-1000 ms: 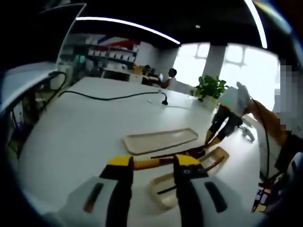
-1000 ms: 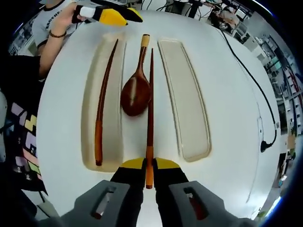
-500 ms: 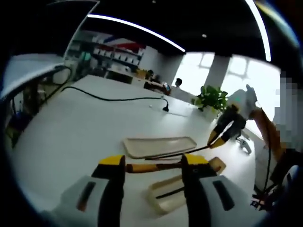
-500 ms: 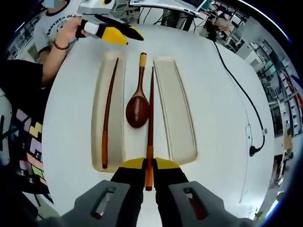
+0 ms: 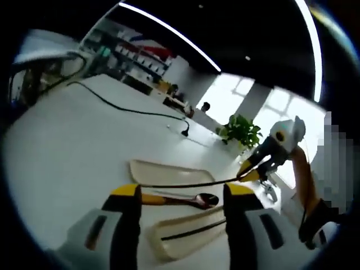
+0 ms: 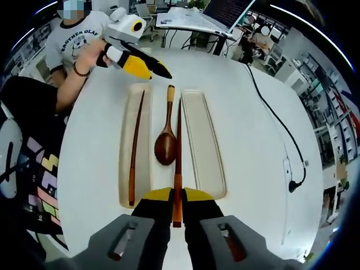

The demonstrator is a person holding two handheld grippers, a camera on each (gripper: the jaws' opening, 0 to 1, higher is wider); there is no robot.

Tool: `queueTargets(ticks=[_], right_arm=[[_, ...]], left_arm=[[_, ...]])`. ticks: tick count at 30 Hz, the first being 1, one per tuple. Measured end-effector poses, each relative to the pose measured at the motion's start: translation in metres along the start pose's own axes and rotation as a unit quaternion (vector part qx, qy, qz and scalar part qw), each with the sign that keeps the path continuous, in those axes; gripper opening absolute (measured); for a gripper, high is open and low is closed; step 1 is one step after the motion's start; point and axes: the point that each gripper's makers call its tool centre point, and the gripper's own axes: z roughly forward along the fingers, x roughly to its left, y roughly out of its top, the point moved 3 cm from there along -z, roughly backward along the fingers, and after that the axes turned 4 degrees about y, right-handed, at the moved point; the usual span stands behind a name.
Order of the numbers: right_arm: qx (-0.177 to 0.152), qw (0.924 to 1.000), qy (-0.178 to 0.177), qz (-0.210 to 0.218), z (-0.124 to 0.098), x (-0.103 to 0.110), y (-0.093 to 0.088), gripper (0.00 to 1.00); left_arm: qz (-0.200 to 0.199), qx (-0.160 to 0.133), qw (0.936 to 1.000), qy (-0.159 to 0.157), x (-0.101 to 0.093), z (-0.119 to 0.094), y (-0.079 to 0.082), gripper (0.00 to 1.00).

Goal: Arrange the utensils inside the cutlery case until each visible utensil rests in its matching compartment.

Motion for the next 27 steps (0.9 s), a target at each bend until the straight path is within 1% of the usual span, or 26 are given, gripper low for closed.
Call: queueTargets(ticks=[2, 4, 7, 10, 11, 14, 17, 19, 23, 27], right_arm=[[-0.007, 1.0, 0.002, -0.007, -0.004, 0.001, 0.002, 0.04], [-0.035, 0.9994, 0.005, -0.002, -0.01, 0.002, 0.009, 0.04], [-0.047, 0.9988, 0.003, -0.009, -0.017, 0.005, 0.012, 0.04], [-0.058, 0.9982, -0.003, -0.015, -0.022, 0.008, 0.016, 0.04], [-0.062, 0.998, -0.003, -0.015, -0.024, 0.004, 0.018, 0.04], [-0.077, 0.9969, -0.002, -0.017, -0.027, 0.002, 0.024, 0.04], [-0.086, 0.9961, 0.003, -0.017, -0.026, 0.003, 0.026, 0.04], [-0.089, 0.9958, 0.007, -0.02, -0.024, 0.006, 0.026, 0.04], [-0.092, 0.9955, 0.015, -0.016, -0.018, 0.011, 0.025, 0.04], [-0.099, 0.9946, 0.028, -0.013, -0.009, 0.019, 0.023, 0.04]], left_arm=[[-0.016, -0.003, 0.9999, -0.004, 0.0, 0.0, 0.001, 0.65], [-0.029, -0.008, 0.9995, -0.008, 0.0, 0.0, 0.001, 0.66], [-0.04, -0.011, 0.999, -0.014, -0.003, 0.001, 0.001, 0.69], [-0.06, -0.013, 0.9977, -0.03, -0.009, 0.002, -0.001, 0.69], [-0.064, -0.013, 0.9973, -0.034, -0.01, 0.002, -0.001, 0.69], [-0.072, -0.012, 0.9962, -0.046, -0.014, 0.003, -0.001, 0.68], [-0.076, -0.01, 0.9955, -0.056, -0.018, 0.002, -0.002, 0.62], [-0.075, -0.009, 0.9953, -0.061, -0.019, 0.001, -0.001, 0.56], [-0.064, -0.006, 0.9964, -0.056, -0.018, -0.003, -0.001, 0.49], [-0.058, -0.005, 0.9967, -0.056, -0.015, -0.008, 0.001, 0.28]])
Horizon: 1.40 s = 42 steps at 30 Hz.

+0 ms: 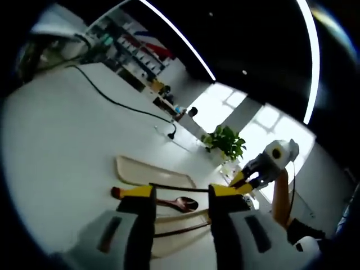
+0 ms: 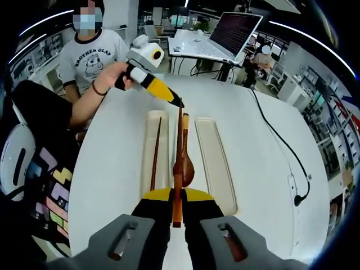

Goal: Arrange the utensils inside the cutlery case until each visible utensil rests in its matching compartment.

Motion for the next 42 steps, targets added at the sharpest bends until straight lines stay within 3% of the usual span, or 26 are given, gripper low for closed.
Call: queueTargets(ticks=[2, 7, 11, 17, 21, 25, 36, 42], right_arm=[[-0.002, 1.0, 0.006, 0.001, 0.003, 0.002, -0.002, 0.04], [-0.008, 0.9997, 0.024, -0.001, 0.009, 0.01, -0.004, 0.04], [0.007, 0.9995, 0.029, -0.009, 0.018, 0.018, -0.012, 0.04], [0.012, 0.999, 0.042, -0.007, 0.026, 0.022, -0.021, 0.04], [0.021, 0.9985, 0.051, -0.002, 0.032, 0.024, -0.029, 0.04], [0.034, 0.9978, 0.057, 0.007, 0.043, 0.027, -0.037, 0.04], [0.039, 0.997, 0.062, 0.025, 0.05, 0.029, -0.041, 0.04], [0.04, 0.9968, 0.058, 0.036, 0.051, 0.026, -0.043, 0.04]], left_arm=[[0.013, -0.006, 0.9999, 0.002, 0.003, -0.004, 0.004, 0.2], [0.023, -0.01, 0.9997, -0.004, 0.005, -0.01, 0.009, 0.19], [0.035, -0.015, 0.9992, -0.016, 0.001, -0.014, 0.011, 0.15], [0.056, 0.011, 0.9982, -0.015, 0.002, -0.015, 0.004, 0.07], [0.089, 0.05, 0.9948, -0.003, 0.006, -0.013, -0.007, 0.07], [0.135, 0.078, 0.9874, 0.029, 0.012, -0.009, -0.017, 0.07], [0.165, 0.074, 0.982, 0.053, 0.017, -0.007, -0.016, 0.07], [0.194, 0.089, 0.9752, 0.057, 0.019, -0.004, -0.022, 0.1]])
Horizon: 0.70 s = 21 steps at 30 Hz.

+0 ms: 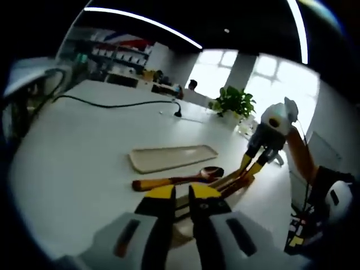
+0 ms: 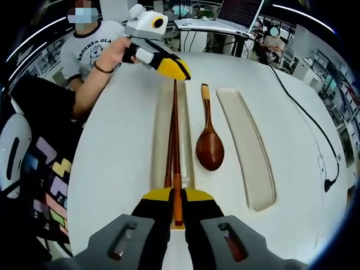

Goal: Arrange the utensils inside the cutlery case until each visible utensil rests in its matching compartment.

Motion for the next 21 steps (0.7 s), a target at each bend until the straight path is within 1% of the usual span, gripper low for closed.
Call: queueTargets(ticks=[7, 15, 17, 18, 21], right_arm=[[-0.002, 1.0, -0.003, 0.007, -0.002, -0.004, -0.004, 0.05], [-0.004, 0.9999, 0.0, 0.016, 0.0, -0.002, -0.005, 0.05], [-0.006, 0.9999, -0.001, 0.008, 0.0, -0.001, -0.003, 0.05], [-0.014, 0.9999, -0.003, 0.003, -0.002, -0.001, 0.001, 0.06], [-0.019, 0.9998, -0.009, 0.002, -0.006, 0.0, 0.006, 0.08]], left_arm=[[0.005, 0.0, 0.9999, 0.009, 0.004, 0.001, 0.0, 0.11], [0.004, -0.003, 0.9999, 0.015, 0.005, 0.0, 0.001, 0.11], [0.004, -0.004, 0.9998, 0.019, 0.006, 0.001, 0.001, 0.12], [0.004, -0.005, 0.9998, 0.02, 0.006, 0.001, 0.001, 0.12], [0.001, -0.016, 0.9995, 0.028, 0.01, 0.001, 0.005, 0.16]])
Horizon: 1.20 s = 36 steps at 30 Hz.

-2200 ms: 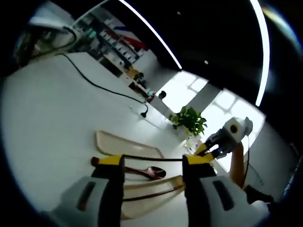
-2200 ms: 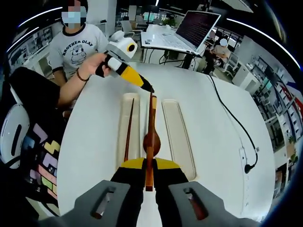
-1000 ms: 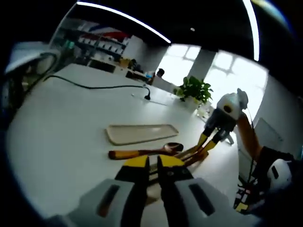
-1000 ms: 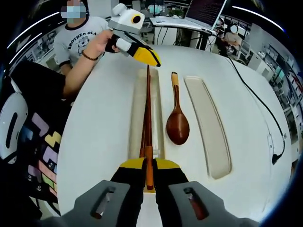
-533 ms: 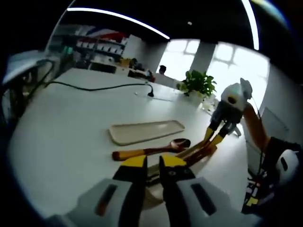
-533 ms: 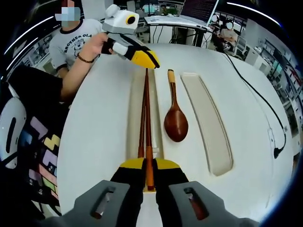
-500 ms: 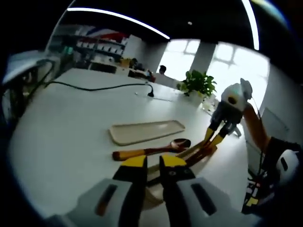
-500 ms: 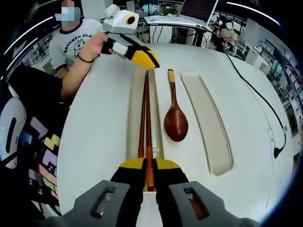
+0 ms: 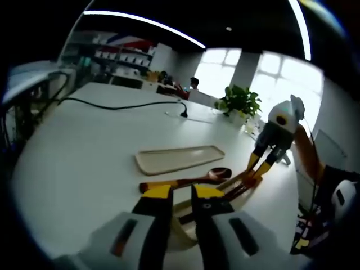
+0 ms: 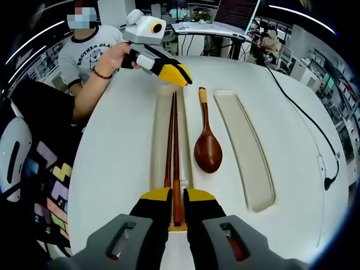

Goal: Arrange the utensils inside the cutlery case until each visible utensil rests in its matching compartment.

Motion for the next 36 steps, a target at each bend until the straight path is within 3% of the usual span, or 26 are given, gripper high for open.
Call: queueTargets(ticks=[6, 14, 16, 18, 20, 23, 26, 32, 33, 35, 36], right_arm=[[-0.025, 0.9995, -0.018, 0.006, -0.01, -0.007, 0.014, 0.1], [-0.086, 0.9916, -0.036, 0.089, -0.009, -0.03, 0.019, 0.14], [-0.097, 0.9902, -0.046, 0.09, -0.009, -0.036, 0.018, 0.15], [-0.131, 0.988, -0.052, 0.063, -0.011, -0.038, 0.024, 0.2], [-0.153, 0.984, -0.037, 0.084, -0.01, -0.036, 0.026, 0.24], [-0.161, 0.9813, -0.032, 0.1, -0.005, -0.038, 0.022, 0.24], [-0.171, 0.9734, -0.043, 0.146, -0.001, -0.047, 0.015, 0.24], [-0.19, 0.9612, -0.028, 0.198, 0.007, -0.049, 0.001, 0.23], [-0.192, 0.9578, -0.019, 0.212, 0.01, -0.047, -0.002, 0.23], [-0.195, 0.9498, -0.001, 0.245, 0.015, -0.043, -0.007, 0.23], [-0.202, 0.9418, -0.001, 0.268, 0.017, -0.044, -0.008, 0.22]], left_arm=[[-0.015, -0.018, 0.9997, 0.011, 0.007, 0.003, 0.005, 0.2], [-0.089, -0.059, 0.9936, 0.039, 0.021, 0.008, 0.012, 0.24], [-0.128, -0.066, 0.989, 0.035, 0.021, 0.012, 0.013, 0.26], [-0.169, -0.084, 0.9819, 0.013, 0.019, 0.016, 0.016, 0.27], [-0.199, -0.077, 0.9768, 0.009, 0.02, 0.02, 0.012, 0.27], [-0.193, -0.071, 0.9783, 0.022, 0.024, 0.024, 0.008, 0.28], [-0.191, -0.069, 0.9785, 0.034, 0.025, 0.025, 0.006, 0.31], [-0.188, -0.067, 0.9795, 0.026, 0.021, 0.023, 0.006, 0.27], [-0.188, -0.061, 0.98, 0.027, 0.019, 0.023, 0.004, 0.21], [-0.164, -0.061, 0.9838, 0.039, 0.021, 0.023, 0.004, 0.22], [-0.163, -0.059, 0.9839, 0.043, 0.021, 0.024, 0.004, 0.22]])
